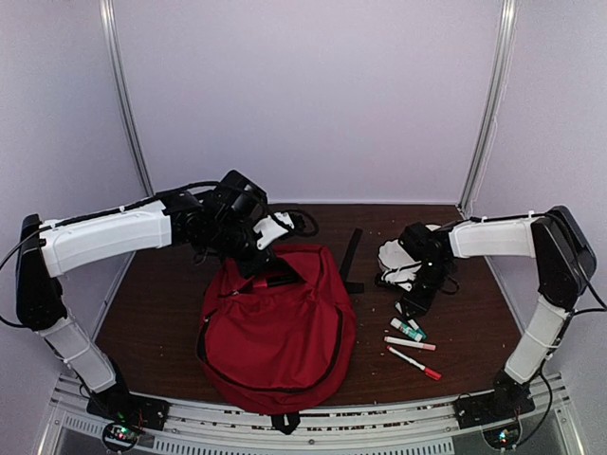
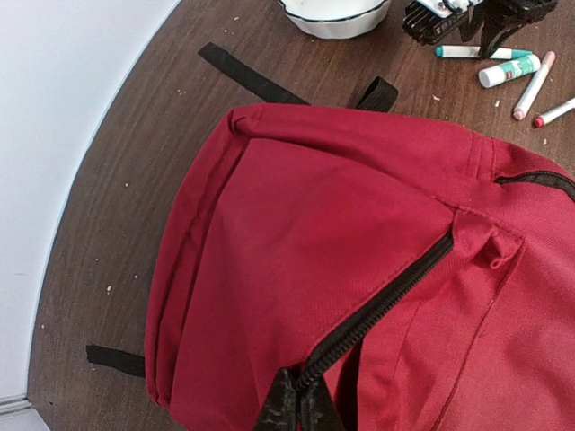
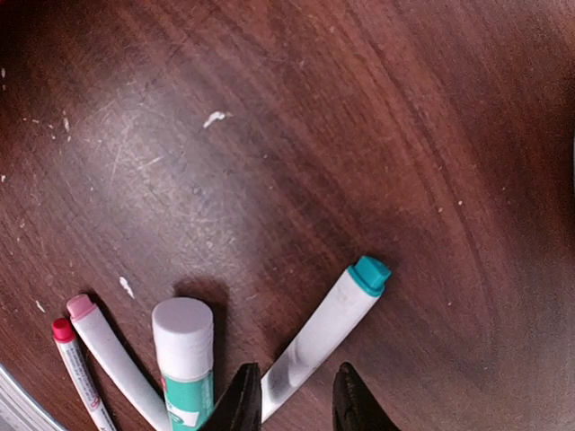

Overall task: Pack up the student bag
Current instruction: Pick up the pen from the center of the board, then place the pen in the lower front pocket of the bag.

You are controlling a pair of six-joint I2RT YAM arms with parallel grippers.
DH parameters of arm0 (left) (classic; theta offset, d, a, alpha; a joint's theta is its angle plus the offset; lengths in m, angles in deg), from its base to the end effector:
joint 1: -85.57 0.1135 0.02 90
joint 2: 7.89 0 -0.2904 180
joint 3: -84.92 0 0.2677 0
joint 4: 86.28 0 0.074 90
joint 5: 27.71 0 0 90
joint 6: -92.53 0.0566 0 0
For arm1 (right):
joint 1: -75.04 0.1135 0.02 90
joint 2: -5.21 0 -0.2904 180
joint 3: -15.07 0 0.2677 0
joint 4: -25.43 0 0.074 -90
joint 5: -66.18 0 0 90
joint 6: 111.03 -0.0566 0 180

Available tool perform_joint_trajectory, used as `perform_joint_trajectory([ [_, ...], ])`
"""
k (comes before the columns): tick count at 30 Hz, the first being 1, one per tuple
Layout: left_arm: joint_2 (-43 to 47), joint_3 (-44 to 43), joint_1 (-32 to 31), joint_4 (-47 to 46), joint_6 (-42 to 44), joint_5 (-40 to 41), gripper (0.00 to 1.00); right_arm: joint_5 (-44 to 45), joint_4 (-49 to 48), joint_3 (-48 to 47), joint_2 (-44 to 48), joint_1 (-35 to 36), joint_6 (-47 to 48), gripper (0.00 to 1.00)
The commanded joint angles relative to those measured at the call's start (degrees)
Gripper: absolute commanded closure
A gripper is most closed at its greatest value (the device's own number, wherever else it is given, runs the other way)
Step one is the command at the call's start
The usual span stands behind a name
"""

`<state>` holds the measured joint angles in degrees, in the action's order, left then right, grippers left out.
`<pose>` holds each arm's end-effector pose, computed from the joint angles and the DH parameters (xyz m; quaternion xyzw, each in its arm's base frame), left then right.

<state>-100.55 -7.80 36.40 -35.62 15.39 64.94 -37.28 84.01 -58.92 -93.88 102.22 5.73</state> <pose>0.2531 -0.2889 0.3030 0.4783 0.8107 -0.0843 0.3270 0.2809 0.1590 0.1584 -0.4555 0.8808 0.1172 0.0543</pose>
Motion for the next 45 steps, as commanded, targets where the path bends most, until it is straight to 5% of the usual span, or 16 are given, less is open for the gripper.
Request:
perform_joint_trajectory([
  [1, -0.2, -1.0, 0.6, -2.1, -0.8, 1.5, 1.00, 2.4, 2.7, -2.8, -1.7, -0.4, -1.7, 0.72],
  [14, 1.6, -1.2, 0.6, -1.5, -1.2, 1.4, 1.00, 4.8, 11.0, -6.4, -6.6, 0.0, -5.3, 0.74],
  [29, 3.3, -0.9, 0.5, -1.3, -1.3, 1.8, 1.00, 1.9, 12.2, -8.3, -7.3, -0.5, -6.4, 0.94],
  [45, 2.6, -1.0, 0.5, -1.4, -1.4, 1.7, 1.00, -6.5, 14.1, -18.6, 6.4, 2.3, -3.9, 0.96],
])
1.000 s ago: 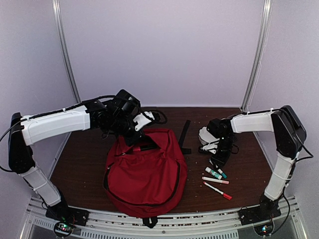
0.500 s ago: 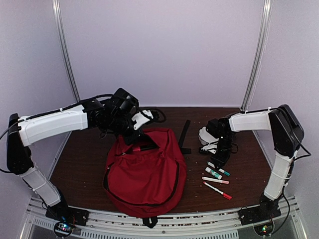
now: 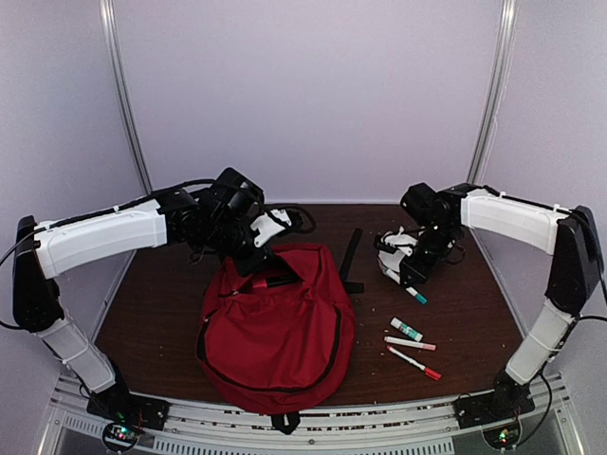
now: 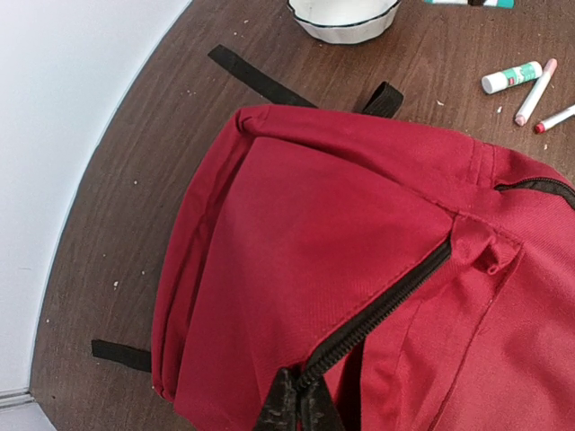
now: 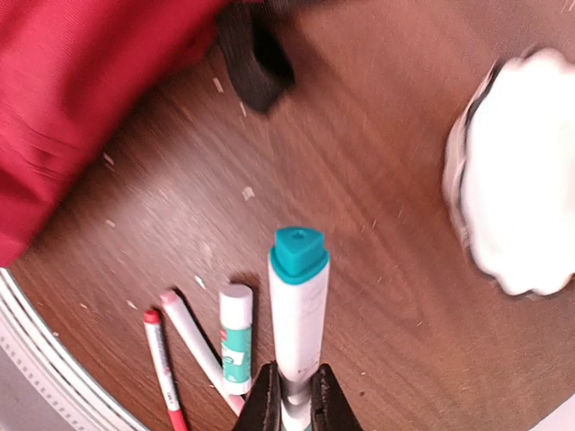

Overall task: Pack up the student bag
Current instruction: Place the pen in the lower front pocket of the bag.

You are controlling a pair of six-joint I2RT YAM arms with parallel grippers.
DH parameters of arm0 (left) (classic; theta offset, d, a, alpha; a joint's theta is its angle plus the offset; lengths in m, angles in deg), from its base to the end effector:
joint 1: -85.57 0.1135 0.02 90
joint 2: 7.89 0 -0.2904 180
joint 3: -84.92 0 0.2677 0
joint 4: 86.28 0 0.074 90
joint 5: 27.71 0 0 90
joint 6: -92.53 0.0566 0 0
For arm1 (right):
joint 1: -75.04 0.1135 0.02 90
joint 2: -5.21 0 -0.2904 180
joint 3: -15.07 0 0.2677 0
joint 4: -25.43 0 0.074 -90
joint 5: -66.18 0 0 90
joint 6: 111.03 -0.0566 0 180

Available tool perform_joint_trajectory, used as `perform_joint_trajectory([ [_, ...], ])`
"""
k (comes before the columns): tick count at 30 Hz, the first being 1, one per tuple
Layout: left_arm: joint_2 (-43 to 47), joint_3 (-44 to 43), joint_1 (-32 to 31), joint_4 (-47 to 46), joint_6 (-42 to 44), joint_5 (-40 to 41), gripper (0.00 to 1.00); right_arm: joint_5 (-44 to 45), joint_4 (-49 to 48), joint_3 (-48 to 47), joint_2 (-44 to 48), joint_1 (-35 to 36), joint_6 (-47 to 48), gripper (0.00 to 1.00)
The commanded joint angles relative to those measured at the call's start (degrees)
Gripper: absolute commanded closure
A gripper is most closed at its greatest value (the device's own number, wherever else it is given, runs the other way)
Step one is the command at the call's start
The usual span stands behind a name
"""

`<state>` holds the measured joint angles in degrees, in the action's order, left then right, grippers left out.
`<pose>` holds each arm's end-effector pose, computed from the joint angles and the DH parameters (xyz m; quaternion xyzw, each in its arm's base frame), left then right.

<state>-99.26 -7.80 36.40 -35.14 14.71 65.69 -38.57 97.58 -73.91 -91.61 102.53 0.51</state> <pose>0.2502 -0.2844 0.3105 0.4701 0.8125 -0.0826 0.3347 0.2968 0.1707 0.2386 -0.4201 0.8942 0.1322 0.0798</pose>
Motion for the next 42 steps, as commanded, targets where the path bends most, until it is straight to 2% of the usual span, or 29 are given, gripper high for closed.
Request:
perform_joint_trajectory([
  [1, 1.2, -1.0, 0.5, -1.9, -0.8, 0.9, 1.00, -5.6, 0.2, -4.8, 4.6, 3.4, 1.6, 0.96],
  [6, 1.0, -1.0, 0.6, -1.9, -0.8, 0.7, 1.00, -1.6, -2.5, -11.0, 5.7, 12.5, 2.6, 0.96],
  [12, 0.8, -1.1, 0.6, -1.9, -0.9, 0.5, 1.00, 4.9, -6.5, -17.7, 4.4, 25.6, 8.0, 0.96],
  [21, 1.2, -0.8, 1.0, -2.3, -1.1, -1.3, 1.00, 12.3, -18.2, -16.7, 0.4, 39.7, 20.2, 0.96],
  [29, 1.9, -0.8, 1.4, -2.3, -1.2, -2.3, 1.00, 19.5, -24.0, -21.5, -8.3, 43.3, 27.8, 0.96],
  [42, 2.3, -0.9, 1.4, -2.1, -1.1, -3.2, 1.00, 28.7, -34.3, -18.3, -15.8, 41.7, 35.0, 0.99],
])
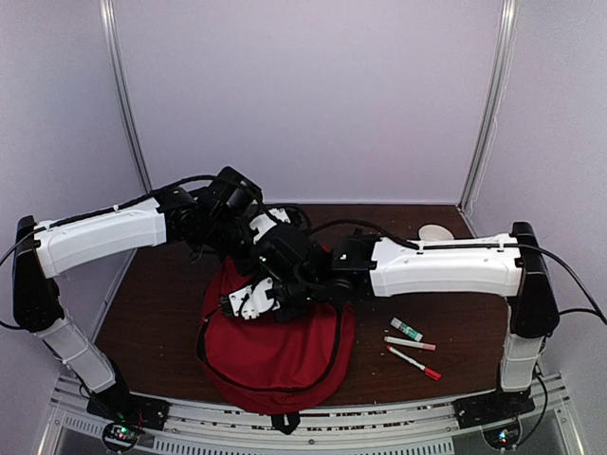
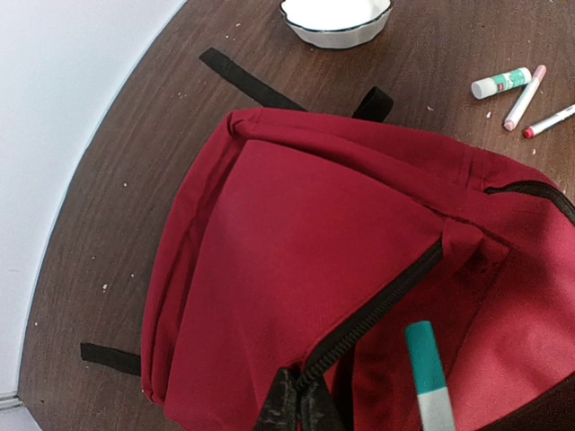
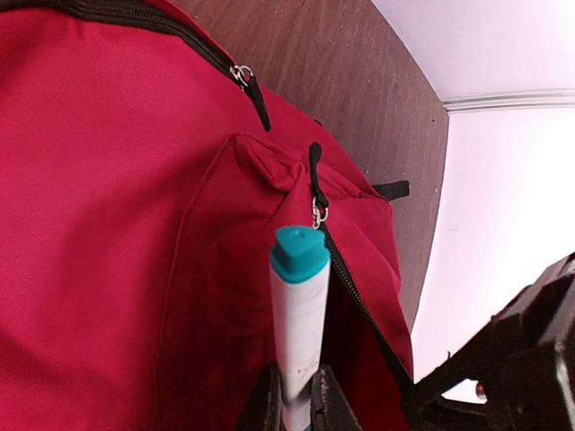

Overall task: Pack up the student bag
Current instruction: Place the pen in the lower front pocket of the bag.

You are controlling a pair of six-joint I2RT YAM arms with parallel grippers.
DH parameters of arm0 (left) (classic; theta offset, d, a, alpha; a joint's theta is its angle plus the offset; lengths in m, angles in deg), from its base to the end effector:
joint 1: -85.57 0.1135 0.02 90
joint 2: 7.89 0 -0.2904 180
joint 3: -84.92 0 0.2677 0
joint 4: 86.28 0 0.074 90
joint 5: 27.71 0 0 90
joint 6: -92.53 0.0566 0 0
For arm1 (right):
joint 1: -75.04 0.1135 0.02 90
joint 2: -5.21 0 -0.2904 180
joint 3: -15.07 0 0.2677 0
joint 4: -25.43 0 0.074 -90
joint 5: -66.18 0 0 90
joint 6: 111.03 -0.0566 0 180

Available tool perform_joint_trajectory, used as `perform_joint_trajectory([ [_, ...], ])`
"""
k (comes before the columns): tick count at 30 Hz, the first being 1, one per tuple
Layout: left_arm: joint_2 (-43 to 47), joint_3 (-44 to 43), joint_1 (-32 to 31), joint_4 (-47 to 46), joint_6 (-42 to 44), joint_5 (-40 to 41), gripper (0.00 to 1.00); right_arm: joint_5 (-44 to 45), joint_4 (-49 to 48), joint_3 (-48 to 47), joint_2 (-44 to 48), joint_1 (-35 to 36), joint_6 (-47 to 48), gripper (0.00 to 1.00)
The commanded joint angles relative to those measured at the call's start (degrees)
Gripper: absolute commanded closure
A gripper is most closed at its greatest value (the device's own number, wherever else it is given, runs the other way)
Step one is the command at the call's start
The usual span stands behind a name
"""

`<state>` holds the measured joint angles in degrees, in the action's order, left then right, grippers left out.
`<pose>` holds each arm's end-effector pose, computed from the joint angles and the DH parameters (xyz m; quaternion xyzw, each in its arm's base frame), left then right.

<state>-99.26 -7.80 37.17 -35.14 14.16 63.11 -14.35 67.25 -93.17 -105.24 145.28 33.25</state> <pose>0.2522 -0.2828 0.3104 0.4676 0.8143 -0.1020 0.3283 0.1718 0.4508 0.2850 -0.7970 0.4556 -0.0212 0.3959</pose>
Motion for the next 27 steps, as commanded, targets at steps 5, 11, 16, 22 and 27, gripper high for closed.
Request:
perform_joint_trajectory([
  [5, 2.4, -1.0, 0.7, -2.0, -0.6, -0.8, 1.00, 7.2, -5.5, 1.6, -4.0, -2.4, 2.7, 0.99],
  [11, 2.7, -1.0, 0.7, -2.0, -0.6, -0.4, 1.00, 10.4, -5.9, 1.4, -6.8, -2.9, 4.3, 0.98],
  [16, 2.7, -1.1, 0.7, -1.9, -0.6, -0.7, 1.00, 14.3, -7.0, -0.5, -10.0, -3.6, 4.3, 0.97],
  [22, 2.8, -1.0, 0.7, -1.9, -0.6, -1.1, 1.00, 20.4, -14.5, -1.3, -11.7, -4.2, 2.6, 0.69],
  [27, 2.8, -1.1, 0.6, -1.9, -0.6, -1.4, 1.00, 20.3, -15.6, -1.2, -9.9, -4.2, 0.3, 0.63],
])
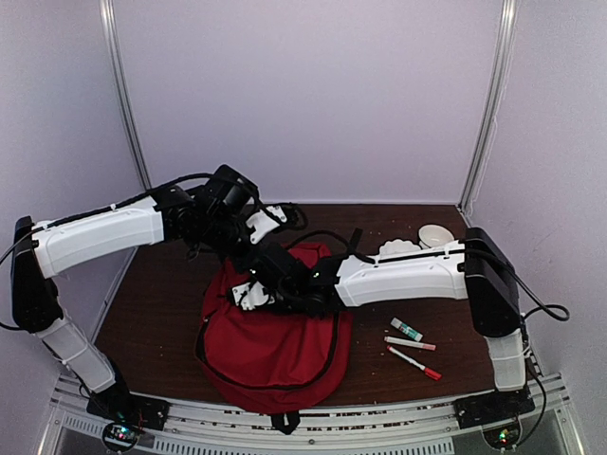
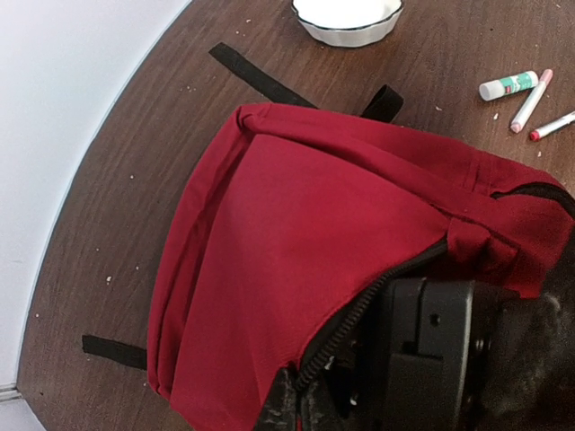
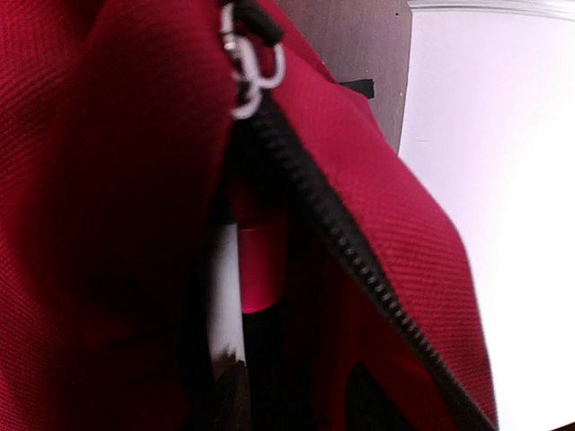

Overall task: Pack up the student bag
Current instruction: Place the pen in the lower front pocket of the bag, then pick up the glue stick from the center of the board.

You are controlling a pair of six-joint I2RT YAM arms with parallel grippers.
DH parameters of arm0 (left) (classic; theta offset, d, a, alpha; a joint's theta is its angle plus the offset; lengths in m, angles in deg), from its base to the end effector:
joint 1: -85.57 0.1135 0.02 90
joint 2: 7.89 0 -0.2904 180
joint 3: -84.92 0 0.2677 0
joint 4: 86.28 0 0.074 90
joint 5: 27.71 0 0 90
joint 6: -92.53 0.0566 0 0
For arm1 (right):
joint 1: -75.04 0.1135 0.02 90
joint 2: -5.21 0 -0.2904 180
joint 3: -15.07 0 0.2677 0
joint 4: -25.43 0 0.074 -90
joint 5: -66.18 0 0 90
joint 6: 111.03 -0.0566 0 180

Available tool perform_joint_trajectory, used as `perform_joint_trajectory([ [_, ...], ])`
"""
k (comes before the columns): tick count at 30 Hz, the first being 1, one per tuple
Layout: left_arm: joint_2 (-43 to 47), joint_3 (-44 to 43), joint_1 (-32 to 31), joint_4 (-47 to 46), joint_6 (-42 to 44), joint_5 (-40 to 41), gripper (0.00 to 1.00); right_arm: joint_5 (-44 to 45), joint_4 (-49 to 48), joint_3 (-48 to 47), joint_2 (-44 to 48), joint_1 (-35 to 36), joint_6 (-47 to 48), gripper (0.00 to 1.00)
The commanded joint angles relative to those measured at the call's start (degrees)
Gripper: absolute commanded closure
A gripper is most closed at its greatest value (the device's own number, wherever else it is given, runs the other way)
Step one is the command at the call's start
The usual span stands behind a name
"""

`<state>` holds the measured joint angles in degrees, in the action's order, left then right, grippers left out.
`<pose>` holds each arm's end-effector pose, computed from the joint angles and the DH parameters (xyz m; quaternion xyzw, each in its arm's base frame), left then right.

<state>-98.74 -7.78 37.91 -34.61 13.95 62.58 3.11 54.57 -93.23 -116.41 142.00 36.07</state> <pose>0.2535 -0.2778 0.3127 0.4623 0.8175 -0.1046 0.3272 0.2289 0.4727 0.2151 -0.7420 0.5003 -0.1786 0.4089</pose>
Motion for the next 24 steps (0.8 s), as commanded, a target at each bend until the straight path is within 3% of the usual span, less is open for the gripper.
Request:
perform_joint_trajectory([
  [1, 2.3, -1.1, -0.1, -2.4, -0.4, -0.9, 1.00, 2.5, -2.7, -0.8, 1.9, -0.9, -3.0, 0.63],
  [15, 1.9, -0.9, -0.1, -2.5, -0.3, -0.3, 1.00, -11.2, 8.7, 9.3, 18.4, 2.8, -12.9, 0.59],
  [24, 1.4, -0.9, -0.1, -2.3, -0.2, -0.7, 1.00, -26.0, 26.0, 14.1, 31.4, 2.1, -19.6, 0.58],
])
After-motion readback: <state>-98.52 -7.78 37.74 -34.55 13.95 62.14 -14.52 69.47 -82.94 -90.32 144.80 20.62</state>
